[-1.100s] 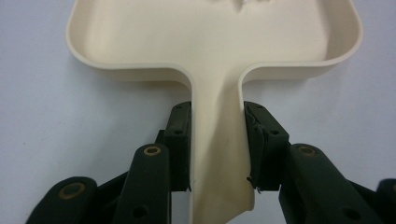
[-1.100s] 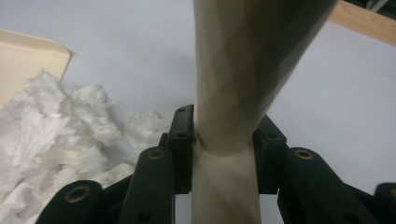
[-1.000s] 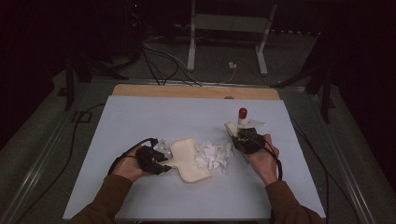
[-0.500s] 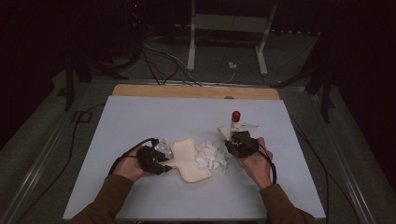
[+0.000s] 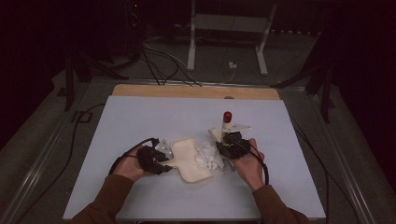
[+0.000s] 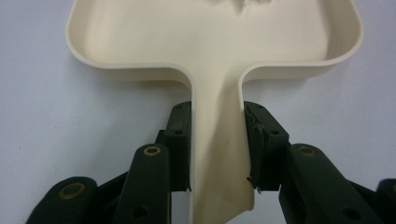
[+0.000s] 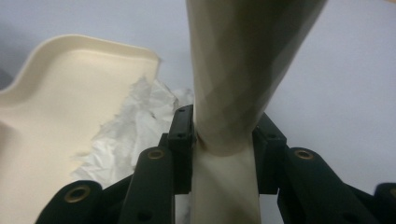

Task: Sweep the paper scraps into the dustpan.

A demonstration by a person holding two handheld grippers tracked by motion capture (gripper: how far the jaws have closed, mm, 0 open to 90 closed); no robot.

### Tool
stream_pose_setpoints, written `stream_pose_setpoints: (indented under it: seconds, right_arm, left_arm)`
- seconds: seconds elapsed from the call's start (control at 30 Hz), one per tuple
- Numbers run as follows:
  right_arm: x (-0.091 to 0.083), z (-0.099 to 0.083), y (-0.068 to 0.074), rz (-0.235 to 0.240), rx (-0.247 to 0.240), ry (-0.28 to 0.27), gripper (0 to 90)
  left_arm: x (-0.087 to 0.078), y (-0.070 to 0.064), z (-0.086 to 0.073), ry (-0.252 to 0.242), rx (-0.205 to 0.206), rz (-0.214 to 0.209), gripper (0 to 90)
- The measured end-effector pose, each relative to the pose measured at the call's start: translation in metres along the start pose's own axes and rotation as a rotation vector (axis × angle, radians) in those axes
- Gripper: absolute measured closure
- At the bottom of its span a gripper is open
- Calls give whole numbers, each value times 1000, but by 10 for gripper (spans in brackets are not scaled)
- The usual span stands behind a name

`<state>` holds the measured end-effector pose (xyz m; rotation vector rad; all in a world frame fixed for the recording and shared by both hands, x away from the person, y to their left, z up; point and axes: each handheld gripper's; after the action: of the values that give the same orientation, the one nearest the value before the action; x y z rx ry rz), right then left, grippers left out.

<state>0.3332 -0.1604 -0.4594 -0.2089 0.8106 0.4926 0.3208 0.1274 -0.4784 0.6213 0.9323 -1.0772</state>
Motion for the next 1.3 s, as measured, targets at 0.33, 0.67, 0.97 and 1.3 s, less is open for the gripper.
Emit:
stream_pose_setpoints:
  seconds: [0.33,0.67,0.97,1.3]
  right_arm:
    - [3,4,14,35,0,2,672]
    - [3,4,24,68,1,1,672]
    - [3,5,29,78,4,2,672]
    - [4,7,36,104,15,5,672]
  left_arm:
    - [1,-1,1,-1,1,-1,663]
    - [2,-2,2,-2,6,0,663]
    - [2,-2,3,2,9,0,663]
    - [3,-3,4,0,10,-2,663]
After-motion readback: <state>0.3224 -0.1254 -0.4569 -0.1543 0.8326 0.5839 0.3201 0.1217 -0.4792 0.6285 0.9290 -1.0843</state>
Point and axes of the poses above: each handheld gripper's, and its own axes: x roughly forward along the jaws, z roughly out of its top, y roughly to its left
